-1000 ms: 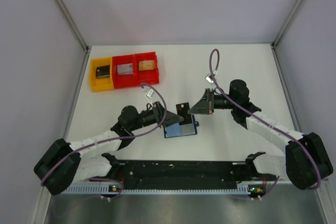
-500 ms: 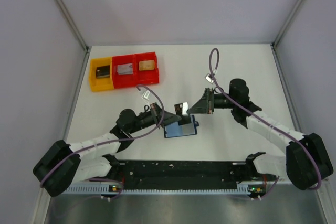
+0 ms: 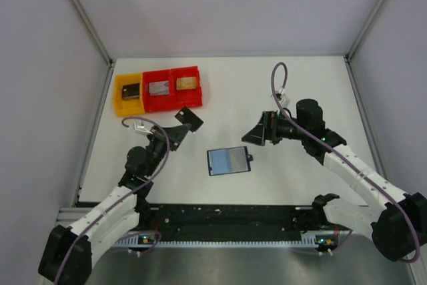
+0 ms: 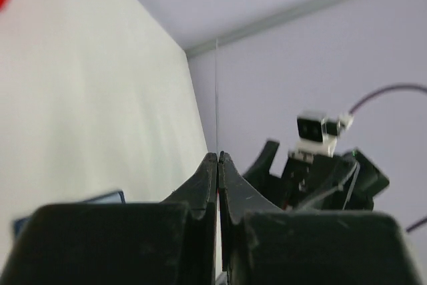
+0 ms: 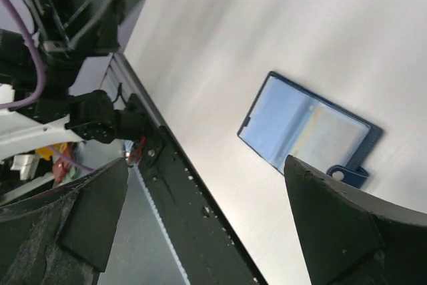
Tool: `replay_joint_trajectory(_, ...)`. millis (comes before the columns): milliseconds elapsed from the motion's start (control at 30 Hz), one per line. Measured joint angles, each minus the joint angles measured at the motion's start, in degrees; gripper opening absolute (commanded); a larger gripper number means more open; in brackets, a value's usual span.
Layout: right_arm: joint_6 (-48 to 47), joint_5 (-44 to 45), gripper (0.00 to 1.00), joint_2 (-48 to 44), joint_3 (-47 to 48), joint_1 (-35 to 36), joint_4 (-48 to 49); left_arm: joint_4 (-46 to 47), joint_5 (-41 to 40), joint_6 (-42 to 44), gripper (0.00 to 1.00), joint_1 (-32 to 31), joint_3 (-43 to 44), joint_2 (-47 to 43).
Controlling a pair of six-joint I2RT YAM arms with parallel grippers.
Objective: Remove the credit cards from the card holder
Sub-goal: Place the credit card in the storage box.
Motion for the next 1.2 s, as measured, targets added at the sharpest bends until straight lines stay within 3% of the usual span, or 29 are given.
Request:
replay_joint_trajectory(233,-4.31,8.39,0.98,-2.75,0.0,-0.24,-6.4,-8.09,-7.34,-3.61,0.0,15.5,0.33,-3.23)
replay_joint_trajectory(567,-8.83,13.51,0.99,-5.27,-0.13,-0.26,-9.31,-5.38,-9.53,-7.98,0.0,32.33,9.75,20.5)
replay_joint_trajectory(800,-11.43,15.17,0.98,-5.68,-0.96,-0.26,-10.36,-3.69,-11.61,-6.97,0.0,38.07,27.61,38.07)
replay_joint_trajectory(1200,-13.49,17.03,0.98,-5.46,-0.96,-0.26,-10.93,-5.64,-12.72,-8.04,0.0,40.3,41.79,56.98)
